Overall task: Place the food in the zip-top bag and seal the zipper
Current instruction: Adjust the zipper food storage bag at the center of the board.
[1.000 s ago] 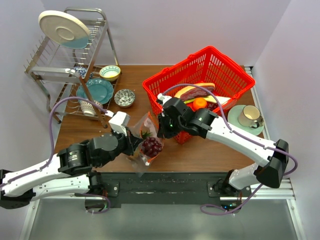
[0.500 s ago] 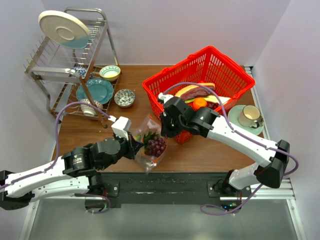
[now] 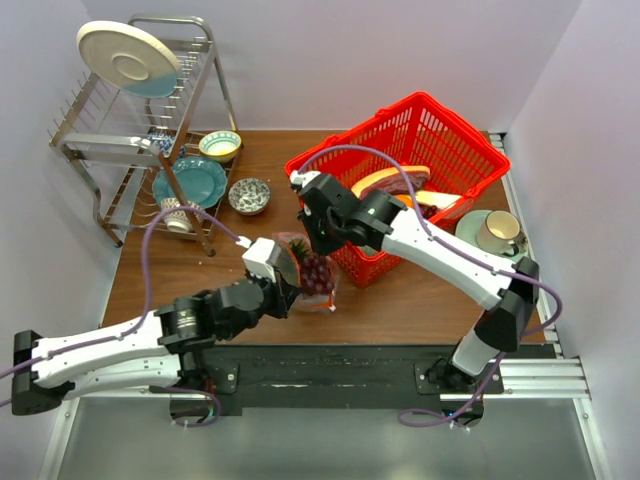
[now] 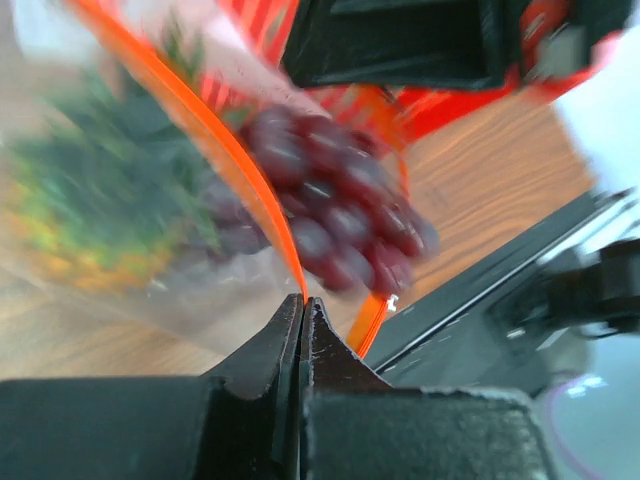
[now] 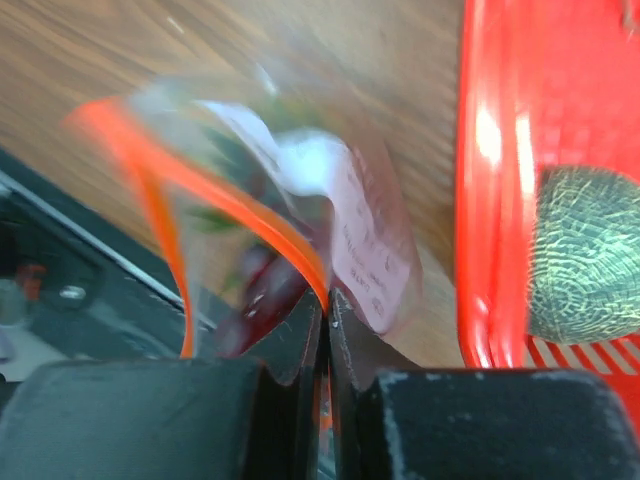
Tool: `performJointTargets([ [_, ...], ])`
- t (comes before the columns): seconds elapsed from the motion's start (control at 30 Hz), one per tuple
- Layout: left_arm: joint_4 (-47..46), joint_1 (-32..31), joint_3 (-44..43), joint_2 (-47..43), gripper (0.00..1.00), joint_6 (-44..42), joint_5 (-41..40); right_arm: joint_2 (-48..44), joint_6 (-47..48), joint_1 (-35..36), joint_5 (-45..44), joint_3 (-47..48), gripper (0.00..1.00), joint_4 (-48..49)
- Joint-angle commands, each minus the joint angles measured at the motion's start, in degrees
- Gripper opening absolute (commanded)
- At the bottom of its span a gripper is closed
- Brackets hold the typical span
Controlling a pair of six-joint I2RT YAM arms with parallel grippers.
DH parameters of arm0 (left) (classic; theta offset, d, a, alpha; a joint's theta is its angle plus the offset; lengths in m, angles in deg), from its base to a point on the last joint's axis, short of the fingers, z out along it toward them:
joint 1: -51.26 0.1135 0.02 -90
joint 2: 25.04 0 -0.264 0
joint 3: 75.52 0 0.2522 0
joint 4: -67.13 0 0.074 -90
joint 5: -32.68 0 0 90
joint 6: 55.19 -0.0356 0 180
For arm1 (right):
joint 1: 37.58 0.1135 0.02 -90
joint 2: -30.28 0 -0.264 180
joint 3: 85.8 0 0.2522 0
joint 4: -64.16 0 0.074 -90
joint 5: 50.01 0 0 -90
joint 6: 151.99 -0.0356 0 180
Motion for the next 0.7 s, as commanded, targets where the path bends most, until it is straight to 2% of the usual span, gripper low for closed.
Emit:
performJointTargets([
  [0.0, -7.59, 0.63, 3.5, 1.53, 0.0, 1.48, 0.69, -0.61, 1.39, -0.18, -3.85, -1.85, 0.17, 1.53],
  [0.07, -7.16, 0.8, 2.28, 1.97, 0.0, 0.77, -0.01, -0.61, 1.56, -0.18, -4.38, -1.94, 0.22, 2.15],
  [0.2, -5.4, 1.15, 0.86, 2.68, 0.0, -0.46, -0.54, -0.26, 2.09, -0.18, -4.12, -1.5, 0.23, 2.94],
  [0.23, -5.31, 1.24, 0.86, 2.59, 0.0, -0.55, -0.45, 0.0, 2.18, -0.18, -4.03, -1.5, 0.29, 3.29],
  [0.27, -5.31, 1.33, 0.86, 2.5, 0.0, -0.55, -0.36, 0.26, 2.35, -0.18, -4.03, -1.5, 0.28, 3.38],
  [0.3, -5.4, 1.42, 0.78, 2.24, 0.0, -0.37, -0.19, 0.53, 2.53, -0.18, -3.86, -1.41, 0.2, 3.55],
  [0.33, -5.31, 1.42, 0.77, 1.98, 0.0, -0.28, -0.1, 0.79, 2.53, -0.18, -3.51, -1.41, 0.0, 3.38],
  [0.57, -2.41, 2.21, -1.5, -1.09, 0.0, -0.19, -1.5, 0.71, 2.53, -0.27, -4.03, 0.6, 0.0, 1.19],
  [0.67, -1.18, 2.73, -4.22, -1.72, 0.0, -0.72, -1.16, 1.67, 3.93, -0.27, -5.69, 6.74, 0.0, -3.02],
])
